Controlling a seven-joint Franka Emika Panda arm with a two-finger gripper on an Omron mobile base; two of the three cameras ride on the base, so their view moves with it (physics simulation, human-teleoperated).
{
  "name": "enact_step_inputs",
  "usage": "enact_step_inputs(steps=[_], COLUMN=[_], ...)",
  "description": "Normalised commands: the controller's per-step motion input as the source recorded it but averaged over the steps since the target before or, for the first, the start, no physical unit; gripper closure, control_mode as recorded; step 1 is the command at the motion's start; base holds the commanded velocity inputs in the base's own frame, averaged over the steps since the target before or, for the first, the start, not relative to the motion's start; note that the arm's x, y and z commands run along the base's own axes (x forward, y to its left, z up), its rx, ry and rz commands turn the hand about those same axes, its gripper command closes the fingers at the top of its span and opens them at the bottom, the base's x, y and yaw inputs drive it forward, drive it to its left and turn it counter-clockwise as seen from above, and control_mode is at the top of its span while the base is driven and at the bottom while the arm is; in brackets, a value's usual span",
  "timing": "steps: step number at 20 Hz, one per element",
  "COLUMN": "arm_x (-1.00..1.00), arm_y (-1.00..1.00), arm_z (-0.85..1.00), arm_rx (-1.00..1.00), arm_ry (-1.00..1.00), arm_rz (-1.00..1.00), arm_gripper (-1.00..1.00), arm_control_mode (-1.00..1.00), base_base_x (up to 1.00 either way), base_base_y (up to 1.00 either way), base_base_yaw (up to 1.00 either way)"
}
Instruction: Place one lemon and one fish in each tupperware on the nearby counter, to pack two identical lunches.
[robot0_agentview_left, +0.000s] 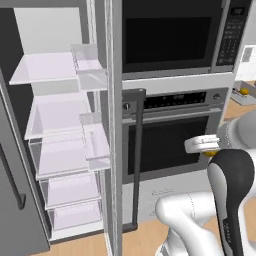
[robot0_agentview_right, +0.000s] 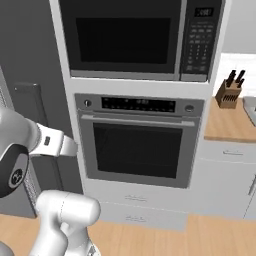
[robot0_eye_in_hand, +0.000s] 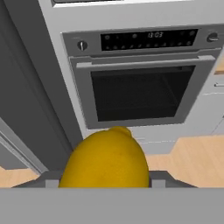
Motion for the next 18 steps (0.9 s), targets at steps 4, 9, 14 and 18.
enact_step_inputs(steps=[4,9,14,18], arm_x=[0.00,0.00,0.00,0.00], arm_y=[0.00,0.00,0.00,0.00], arm_z=[0.00,0.00,0.00,0.00], arm_rx=[0.00,0.00,0.00,0.00], arm_ry=[0.00,0.00,0.00,0.00], arm_rz=[0.00,0.00,0.00,0.00], arm_gripper=[1.00,1.00,1.00,1.00], arm_control_mode=[1.00,1.00,1.00,1.00], base_base_x=[-0.01,-0.14,0.39,0.97], base_base_y=[-1.00,-1.00,-1.00,-1.00], base_base_yaw=[-0.50,-0.27,-0.22,-0.01])
